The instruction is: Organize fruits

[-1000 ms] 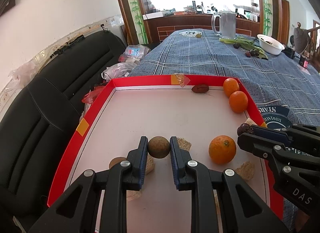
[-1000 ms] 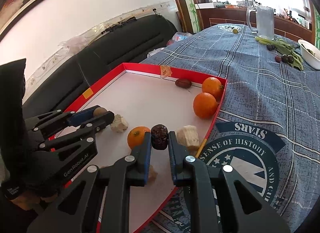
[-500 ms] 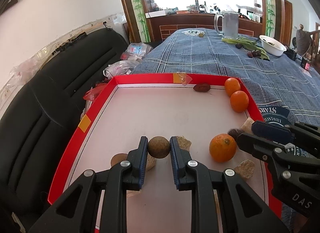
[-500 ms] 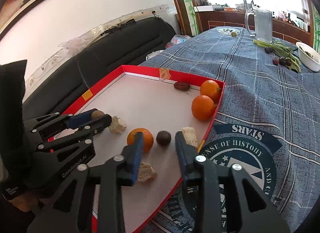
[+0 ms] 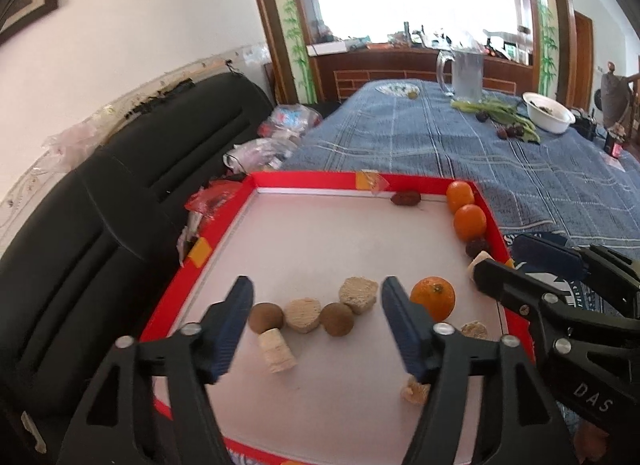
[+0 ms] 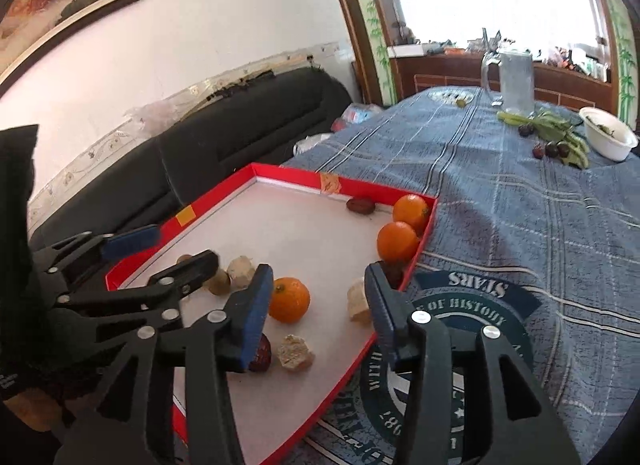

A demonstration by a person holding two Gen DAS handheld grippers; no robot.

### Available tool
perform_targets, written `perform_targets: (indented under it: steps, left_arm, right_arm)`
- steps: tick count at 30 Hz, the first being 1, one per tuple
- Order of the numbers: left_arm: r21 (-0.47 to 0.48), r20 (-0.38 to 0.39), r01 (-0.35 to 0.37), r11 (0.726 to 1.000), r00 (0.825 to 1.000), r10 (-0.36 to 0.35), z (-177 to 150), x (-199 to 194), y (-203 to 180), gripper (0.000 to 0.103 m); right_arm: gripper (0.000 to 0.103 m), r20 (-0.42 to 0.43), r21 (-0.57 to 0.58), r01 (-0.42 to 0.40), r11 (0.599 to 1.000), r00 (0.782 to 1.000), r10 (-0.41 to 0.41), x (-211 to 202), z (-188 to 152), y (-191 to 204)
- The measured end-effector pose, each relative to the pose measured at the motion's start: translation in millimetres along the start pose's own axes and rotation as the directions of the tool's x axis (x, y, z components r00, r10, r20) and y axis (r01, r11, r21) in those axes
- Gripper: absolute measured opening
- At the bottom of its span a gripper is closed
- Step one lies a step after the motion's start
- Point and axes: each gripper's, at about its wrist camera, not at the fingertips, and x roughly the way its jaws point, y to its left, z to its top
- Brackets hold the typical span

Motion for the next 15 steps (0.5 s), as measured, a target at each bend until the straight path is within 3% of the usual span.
perform_targets:
  steps: [2,4,9,15]
  left_arm:
    - [-0.006,0.019,-0.018,1.000,1.000,0.018,-0.9,-8.3,1.4,0.078]
    - [-0.012,0.035,-0.028,1.000,0.999,0.028,-1.3,-16.5,2.6,0.080]
    - [-0.031,0.068,-0.054,0.998,0.996,0.056,-4.1,-37.3,3.1,0.085]
    - [-0.048,0.149,-0.052,0.997,0.987,0.059,-12.0,-77.8,2.5,0.094]
  right_arm:
    - [0.054,0.019,-0.005,0.018,1.000,1.000,-0.018,-8.4,-0.8,1.5]
    - [0.064,0.039,-0.001,0.028,1.000,0.999,-0.028,-19.6,-2.5,2.4]
    - [0.074,0.110,0.024,0.039,0.999,0.993,-0.042,-55.0,-3.2,5.9]
    - [0.089,0.226,0.032,0.085,0.996,0.970,-0.090,-109.2,-8.6,17.2]
